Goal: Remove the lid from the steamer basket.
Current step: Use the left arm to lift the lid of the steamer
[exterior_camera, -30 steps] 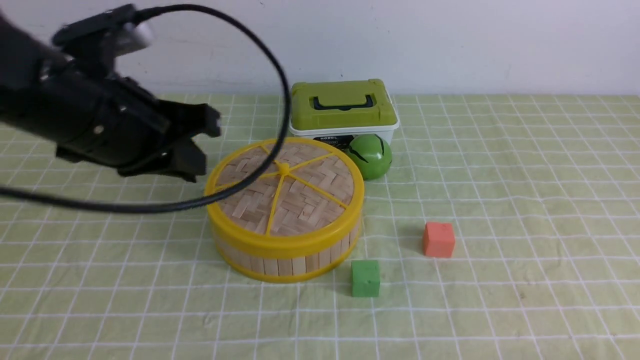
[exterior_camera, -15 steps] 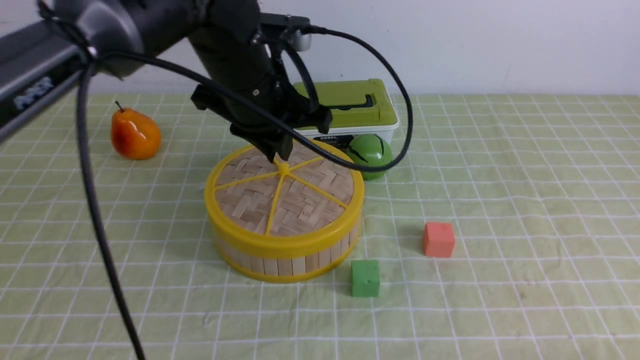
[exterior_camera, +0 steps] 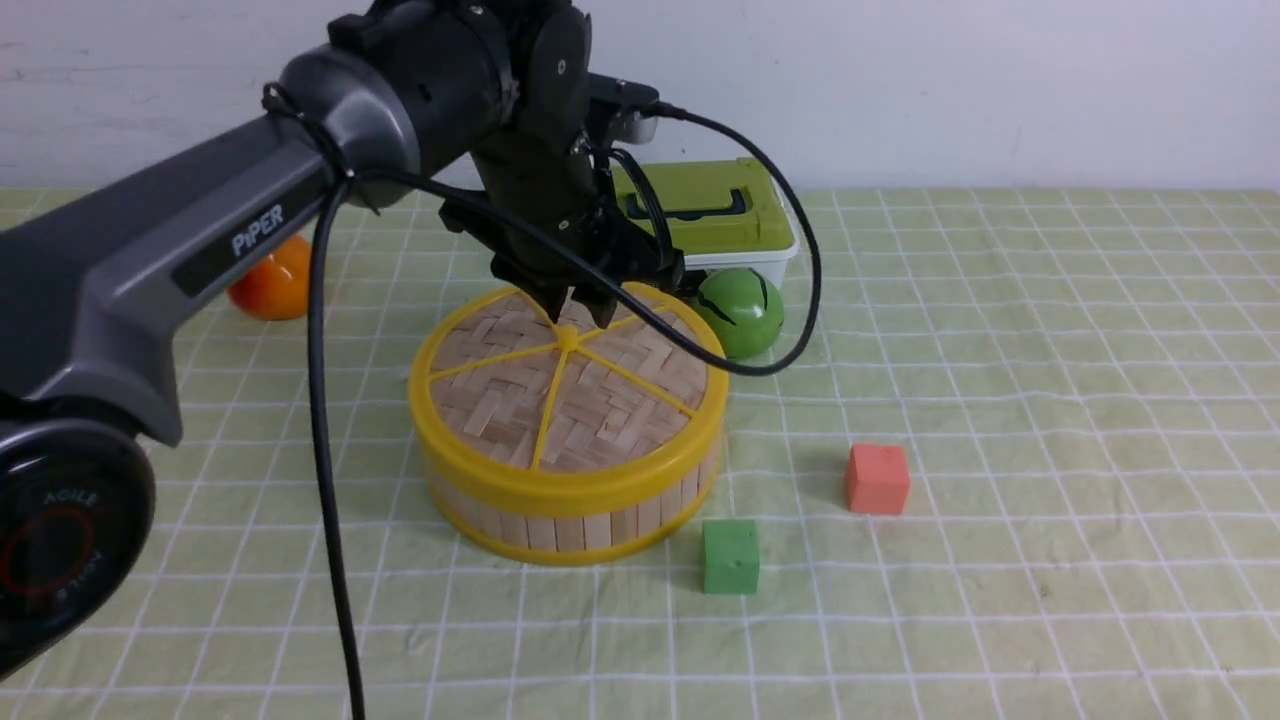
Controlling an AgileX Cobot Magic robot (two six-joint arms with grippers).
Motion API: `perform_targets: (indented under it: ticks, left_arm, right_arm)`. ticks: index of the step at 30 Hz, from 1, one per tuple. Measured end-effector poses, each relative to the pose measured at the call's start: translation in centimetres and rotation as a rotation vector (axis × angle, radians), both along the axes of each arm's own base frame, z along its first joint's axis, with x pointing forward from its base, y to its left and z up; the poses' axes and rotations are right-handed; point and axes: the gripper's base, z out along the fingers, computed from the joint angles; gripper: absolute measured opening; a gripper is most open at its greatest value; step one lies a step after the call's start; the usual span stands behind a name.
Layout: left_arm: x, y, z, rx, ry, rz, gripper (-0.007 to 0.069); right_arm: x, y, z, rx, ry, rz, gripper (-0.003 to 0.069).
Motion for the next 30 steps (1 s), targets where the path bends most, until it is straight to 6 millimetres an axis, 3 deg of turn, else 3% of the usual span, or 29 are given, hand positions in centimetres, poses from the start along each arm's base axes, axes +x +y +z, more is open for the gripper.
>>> perform_targets:
  ticks: [6,15,30]
  left_arm:
    - [0.52,0.08,-1.08,0.049,-0.002,-0.010,0.0300]
    - [0.60,0.31,-1.07,0.078,-0.011,-0.006,0.0250]
    - [0.49,0.32,-1.14,0.075,0.003,-0.002,0.0245]
  right_arm:
    - [0.00,0.00,0.00,0.000,0.000,0.000,0.0241]
    - [0.00,0.00,0.00,0.000,0.000,0.000,0.0241]
    - [0.00,0.00,0.00,0.000,0.000,0.000,0.0241]
